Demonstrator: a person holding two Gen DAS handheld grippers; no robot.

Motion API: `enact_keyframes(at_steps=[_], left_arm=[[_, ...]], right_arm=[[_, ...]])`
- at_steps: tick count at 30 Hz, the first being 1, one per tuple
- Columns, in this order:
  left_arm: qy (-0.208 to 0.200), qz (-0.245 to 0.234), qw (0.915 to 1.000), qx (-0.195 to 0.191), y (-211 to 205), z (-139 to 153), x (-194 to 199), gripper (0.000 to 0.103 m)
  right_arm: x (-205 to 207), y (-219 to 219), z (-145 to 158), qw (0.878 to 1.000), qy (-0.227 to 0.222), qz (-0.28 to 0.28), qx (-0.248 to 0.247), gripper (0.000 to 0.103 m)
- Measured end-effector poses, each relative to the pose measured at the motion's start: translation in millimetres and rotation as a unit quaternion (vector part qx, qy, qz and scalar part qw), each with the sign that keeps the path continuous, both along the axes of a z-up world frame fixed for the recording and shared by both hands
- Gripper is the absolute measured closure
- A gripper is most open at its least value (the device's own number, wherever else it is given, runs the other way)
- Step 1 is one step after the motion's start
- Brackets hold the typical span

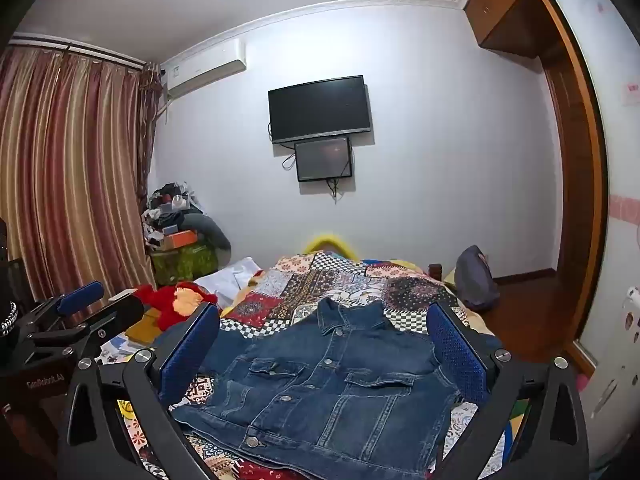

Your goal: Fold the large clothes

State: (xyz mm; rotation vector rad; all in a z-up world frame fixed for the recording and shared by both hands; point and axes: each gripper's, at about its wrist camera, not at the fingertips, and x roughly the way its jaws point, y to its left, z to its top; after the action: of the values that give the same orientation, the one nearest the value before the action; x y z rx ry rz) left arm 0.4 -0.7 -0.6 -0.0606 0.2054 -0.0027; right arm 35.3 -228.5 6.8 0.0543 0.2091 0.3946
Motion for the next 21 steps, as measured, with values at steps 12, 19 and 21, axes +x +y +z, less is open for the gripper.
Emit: enact_keyframes(at_steps=[12, 19, 21], left_arm=[[0.011, 0.009, 0.9997, -0.019, 10, -13, 11, 0.000], [0.011, 0.009, 0.9997, -0.018, 11, -10, 10, 0.000], [0.010, 0.010, 0.9997, -0.018, 10, -8, 9, 0.000]], right_arm=[[1, 1, 0, 1.000, 0.000, -0.001, -0.005, 0.000], [2, 2, -1, 1.000, 0.000, -0.002, -0.005, 0.000], [2, 1, 0, 1.000, 0.000, -0.001, -0.005, 0.000]])
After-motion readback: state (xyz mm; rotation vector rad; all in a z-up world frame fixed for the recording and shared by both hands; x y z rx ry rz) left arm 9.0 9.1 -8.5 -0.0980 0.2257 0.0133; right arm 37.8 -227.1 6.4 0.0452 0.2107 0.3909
